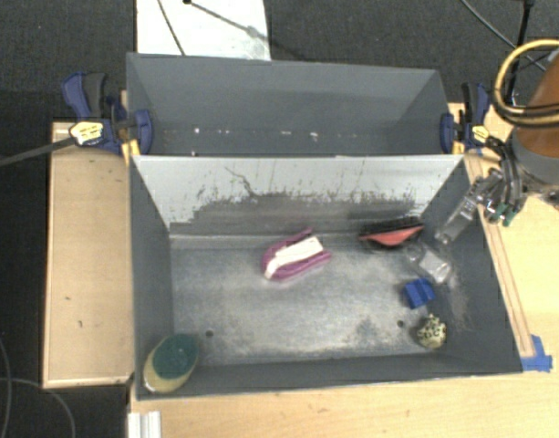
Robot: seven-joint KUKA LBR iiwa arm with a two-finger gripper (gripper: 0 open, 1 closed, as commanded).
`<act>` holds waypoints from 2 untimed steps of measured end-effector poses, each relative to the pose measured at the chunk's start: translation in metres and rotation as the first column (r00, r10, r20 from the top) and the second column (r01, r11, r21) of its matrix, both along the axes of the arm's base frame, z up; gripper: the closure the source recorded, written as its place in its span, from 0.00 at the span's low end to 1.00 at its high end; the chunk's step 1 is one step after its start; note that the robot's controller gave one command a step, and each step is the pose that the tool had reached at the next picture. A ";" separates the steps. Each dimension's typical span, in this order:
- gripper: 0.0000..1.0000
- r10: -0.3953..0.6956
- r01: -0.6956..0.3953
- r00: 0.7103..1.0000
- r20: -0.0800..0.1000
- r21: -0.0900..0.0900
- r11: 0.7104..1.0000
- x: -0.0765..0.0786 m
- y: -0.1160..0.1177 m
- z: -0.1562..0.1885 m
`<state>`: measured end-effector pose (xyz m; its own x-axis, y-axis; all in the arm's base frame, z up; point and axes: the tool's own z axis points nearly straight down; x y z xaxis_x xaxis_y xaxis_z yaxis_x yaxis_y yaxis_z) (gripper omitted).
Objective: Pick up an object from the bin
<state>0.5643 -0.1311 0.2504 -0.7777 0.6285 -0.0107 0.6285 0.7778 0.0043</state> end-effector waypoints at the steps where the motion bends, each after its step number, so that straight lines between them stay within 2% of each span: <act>1: 1.00 0.089 -0.089 0.996 -0.011 0.002 0.996 -0.014 -0.016 -0.019; 2: 1.00 0.164 -0.164 0.986 -0.011 0.003 0.986 -0.019 -0.017 -0.047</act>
Offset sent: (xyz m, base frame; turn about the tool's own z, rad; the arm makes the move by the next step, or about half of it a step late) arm -0.0141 -0.0150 -0.0187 -0.0910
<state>0.5451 -0.1482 0.2034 -0.8705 0.4922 0.0001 0.4922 0.8705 -0.0004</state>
